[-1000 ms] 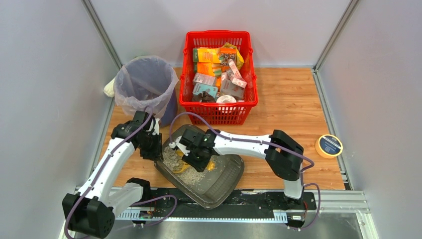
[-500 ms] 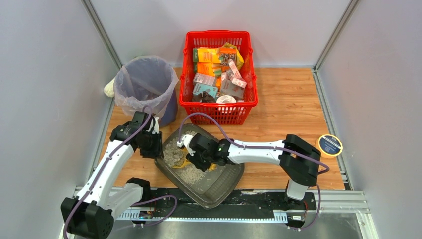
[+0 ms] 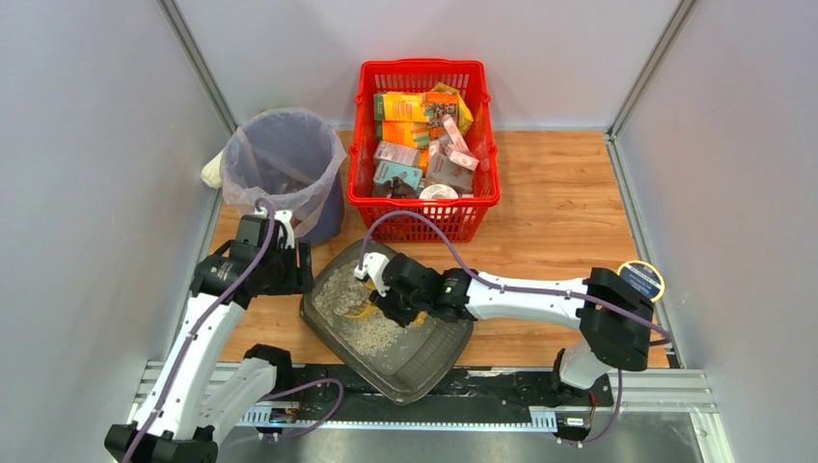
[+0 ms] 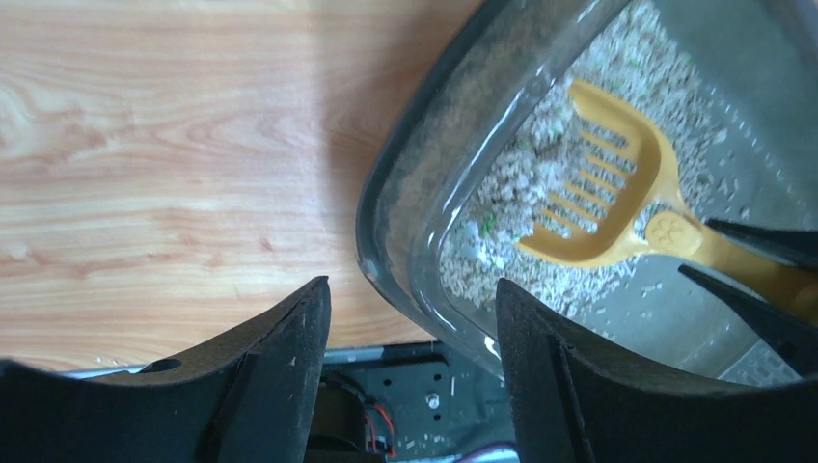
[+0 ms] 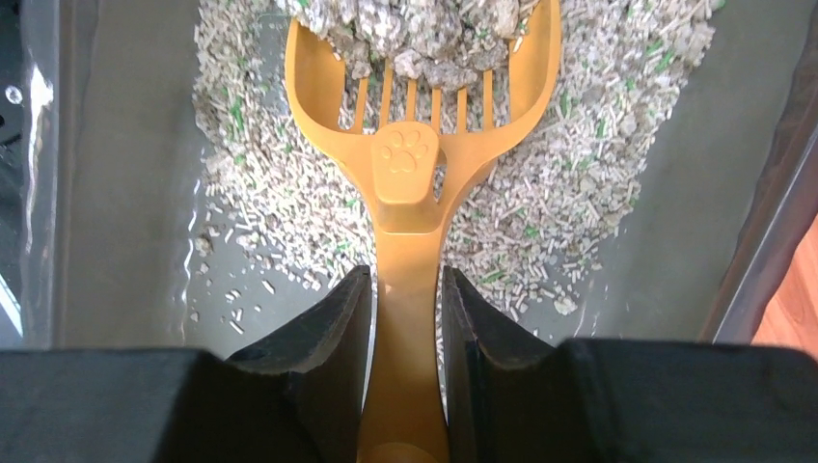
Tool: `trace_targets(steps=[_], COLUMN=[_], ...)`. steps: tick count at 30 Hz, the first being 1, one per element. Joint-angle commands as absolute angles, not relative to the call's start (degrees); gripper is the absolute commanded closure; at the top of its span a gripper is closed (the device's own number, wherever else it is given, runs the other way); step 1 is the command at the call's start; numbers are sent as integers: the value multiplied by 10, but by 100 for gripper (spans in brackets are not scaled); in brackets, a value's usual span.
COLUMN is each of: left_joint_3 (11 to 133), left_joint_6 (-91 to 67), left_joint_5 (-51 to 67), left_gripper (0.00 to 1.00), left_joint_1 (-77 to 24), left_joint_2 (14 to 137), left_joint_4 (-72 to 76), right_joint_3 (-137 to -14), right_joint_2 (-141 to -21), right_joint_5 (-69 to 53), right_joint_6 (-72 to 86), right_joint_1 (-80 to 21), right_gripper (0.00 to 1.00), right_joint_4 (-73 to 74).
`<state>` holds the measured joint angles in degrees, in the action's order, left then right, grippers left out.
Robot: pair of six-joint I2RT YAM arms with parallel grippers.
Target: Clean the litter box
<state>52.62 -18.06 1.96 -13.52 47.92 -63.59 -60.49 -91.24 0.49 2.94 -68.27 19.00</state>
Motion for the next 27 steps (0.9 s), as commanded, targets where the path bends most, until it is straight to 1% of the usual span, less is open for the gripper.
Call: trace_targets(steps=[1, 4, 8, 11, 16, 18, 20, 21, 24, 27], left_joint_3=[569, 578, 588, 600, 609, 598, 590, 579, 561, 537], left_joint_6=[-185, -181, -153, -129, -88, -93, -125, -133, -131, -115], left_joint_5=[-34, -96, -180, -208, -270, -238, -167, -155, -156, -177], left_gripper=[29, 28, 24, 22, 19, 19, 19, 19, 19, 18], left_joint_1=[-137, -137, -138, -136, -124, -70, -15, 28, 45, 44], left_joint_2=[439, 407, 375, 380, 405, 401, 391, 388, 371, 352], left_joint_4=[-600, -560, -469, -412, -339, -298, -274, -267, -248, -229], right_joint_3=[-557, -514, -456, -419, -388, -374, -362, -348, -314, -300], right_joint_2=[-857, -828, -788, -758, -703, -678, -638, -618, -606, -630], right_joint_5=[12, 18, 24, 27, 67, 78, 84, 90, 98, 102], right_joint_6=[21, 19, 22, 26, 27, 31, 38, 40, 48, 51], right_joint_1=[-680, -680, -682, -684, -697, -705, -711, -717, -723, -723], right_gripper=[100, 100, 100, 100, 100, 100, 100, 100, 100, 100], right_joint_4=[129, 89, 11, -37, -40, -31, -26, -28, -65, -136])
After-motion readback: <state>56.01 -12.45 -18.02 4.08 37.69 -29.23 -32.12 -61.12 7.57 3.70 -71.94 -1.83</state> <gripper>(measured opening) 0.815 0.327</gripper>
